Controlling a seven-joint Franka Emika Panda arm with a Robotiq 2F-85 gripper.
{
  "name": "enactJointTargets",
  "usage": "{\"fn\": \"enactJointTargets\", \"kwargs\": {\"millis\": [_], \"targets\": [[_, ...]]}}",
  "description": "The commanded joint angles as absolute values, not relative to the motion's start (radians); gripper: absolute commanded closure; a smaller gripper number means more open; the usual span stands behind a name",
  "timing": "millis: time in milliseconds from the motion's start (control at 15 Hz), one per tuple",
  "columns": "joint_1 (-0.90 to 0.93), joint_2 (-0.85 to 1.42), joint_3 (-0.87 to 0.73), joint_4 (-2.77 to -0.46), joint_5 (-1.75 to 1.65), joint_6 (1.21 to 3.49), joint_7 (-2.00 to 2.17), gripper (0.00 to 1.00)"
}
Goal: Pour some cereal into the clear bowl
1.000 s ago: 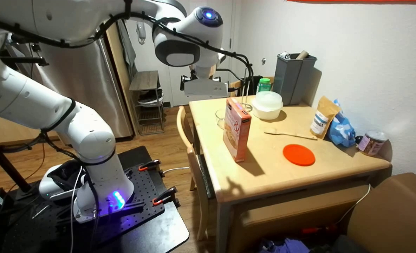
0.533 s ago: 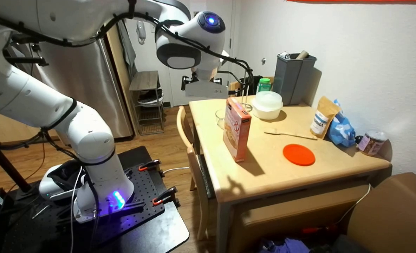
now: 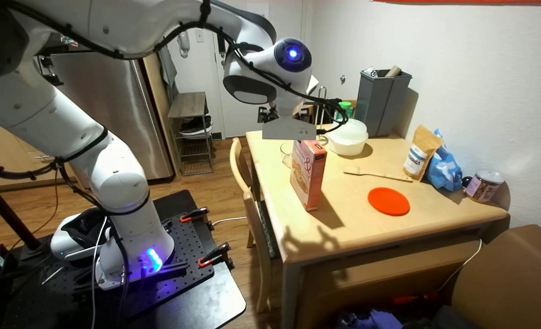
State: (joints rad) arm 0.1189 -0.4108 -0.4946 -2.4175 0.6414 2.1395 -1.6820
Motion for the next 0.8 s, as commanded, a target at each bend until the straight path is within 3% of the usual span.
{"fn": "enactJointTargets", "kwargs": {"millis": [0,733], "targets": [[0.06,-0.265,-0.467,-2.308,0.73,2.133,-1.781,0.0],[-0.065,-0.152,-0.364,-2.253,0.747,2.129,-1.8,0.0]]}}
